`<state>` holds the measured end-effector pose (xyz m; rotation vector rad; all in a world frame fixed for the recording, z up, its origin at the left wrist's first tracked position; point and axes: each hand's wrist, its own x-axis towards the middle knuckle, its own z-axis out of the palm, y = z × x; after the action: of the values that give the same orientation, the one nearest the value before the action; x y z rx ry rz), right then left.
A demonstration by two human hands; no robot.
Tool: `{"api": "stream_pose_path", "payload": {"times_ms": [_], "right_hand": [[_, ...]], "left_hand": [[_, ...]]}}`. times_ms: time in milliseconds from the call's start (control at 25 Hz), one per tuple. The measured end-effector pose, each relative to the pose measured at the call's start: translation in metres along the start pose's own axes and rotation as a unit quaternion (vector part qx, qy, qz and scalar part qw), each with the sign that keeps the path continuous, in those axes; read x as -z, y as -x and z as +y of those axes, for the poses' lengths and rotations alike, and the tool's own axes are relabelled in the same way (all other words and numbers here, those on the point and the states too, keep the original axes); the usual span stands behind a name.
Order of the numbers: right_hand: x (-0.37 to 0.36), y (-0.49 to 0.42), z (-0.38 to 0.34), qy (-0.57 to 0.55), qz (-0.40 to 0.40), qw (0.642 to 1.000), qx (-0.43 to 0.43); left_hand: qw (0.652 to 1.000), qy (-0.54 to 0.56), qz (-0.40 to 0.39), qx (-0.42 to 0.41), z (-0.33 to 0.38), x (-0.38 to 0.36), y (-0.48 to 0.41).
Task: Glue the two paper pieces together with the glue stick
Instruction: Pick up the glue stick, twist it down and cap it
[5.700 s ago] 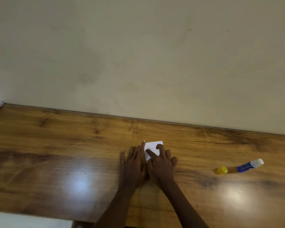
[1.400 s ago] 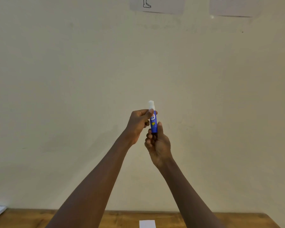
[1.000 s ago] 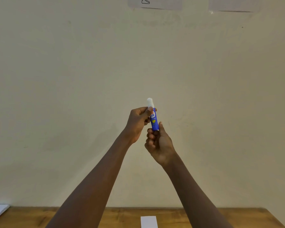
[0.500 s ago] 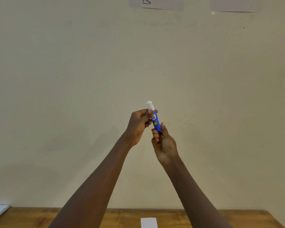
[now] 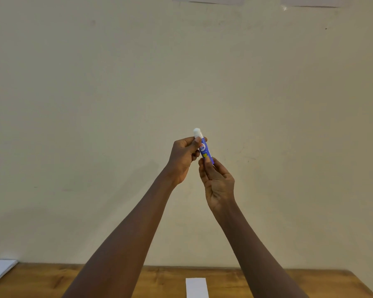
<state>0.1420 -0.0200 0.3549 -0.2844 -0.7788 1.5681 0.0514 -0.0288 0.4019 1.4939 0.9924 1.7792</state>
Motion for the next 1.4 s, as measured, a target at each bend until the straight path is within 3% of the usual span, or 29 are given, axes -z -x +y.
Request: {"api": "stream_pose_path", "payload": {"times_ms": [80,200,280,360,480,560,640,680,800,960,1040,1120,1160,1280,1400], "right_hand": [[0.000,0.002,-0.005,0.024,-0.036,0.997,-0.060],[-0.001,0.003,-0.013,0.031,-0.024,0.990,-0.139],[-0.004,0.003,-0.009,0.007,-0.002,0.997,-0.080],[-0.007,0.002,-0.003,0.032,0.019,0.999,0.039],[-0.007,0.002,0.002,0.177,0.039,0.966,0.181],[-0.008,0.003,-0.004,0.207,0.018,0.973,0.103],[-0.007,0.004,-0.012,0.155,-0.029,0.985,-0.068],[-0.007,0.005,-0.015,0.114,-0.041,0.987,-0.105],[-0.008,0.003,-0.008,0.016,-0.032,0.999,-0.042],[-0.007,0.005,0.001,0.126,0.001,0.985,0.119],[-0.007,0.004,-0.004,0.131,-0.005,0.991,0.039],[-0.008,0.004,-0.012,0.071,-0.007,0.995,-0.077],[-0.008,0.004,-0.013,0.035,-0.004,0.995,-0.091],[-0.008,0.003,-0.006,0.013,0.017,1.000,0.002],[-0.008,0.006,-0.003,0.091,0.041,0.989,0.114]], "left_hand": [[1.000,-0.004,0.003,0.001,0.003,0.001,-0.001],[1.000,-0.009,-0.005,0.002,0.005,0.001,0.000],[1.000,-0.009,0.000,0.003,0.006,0.000,0.000],[1.000,-0.018,0.015,0.004,0.006,-0.003,0.000],[0.999,-0.026,0.046,0.005,0.009,-0.006,0.000],[0.999,-0.020,0.038,0.002,0.011,-0.004,0.000],[1.000,-0.010,0.016,-0.002,0.013,-0.002,0.000],[1.000,-0.009,0.012,-0.004,0.014,0.000,0.000],[0.999,-0.022,0.020,-0.015,0.013,0.000,0.000],[0.999,-0.035,0.034,-0.008,0.012,-0.001,-0.001],[1.000,-0.018,0.018,-0.001,0.013,0.001,-0.001],[1.000,-0.016,0.000,0.004,0.013,0.004,-0.001],[1.000,-0.018,-0.003,0.002,0.013,0.004,-0.001],[0.999,-0.035,0.010,-0.009,0.008,0.001,0.000],[0.999,-0.023,0.036,0.002,0.003,-0.001,0.002]]}}
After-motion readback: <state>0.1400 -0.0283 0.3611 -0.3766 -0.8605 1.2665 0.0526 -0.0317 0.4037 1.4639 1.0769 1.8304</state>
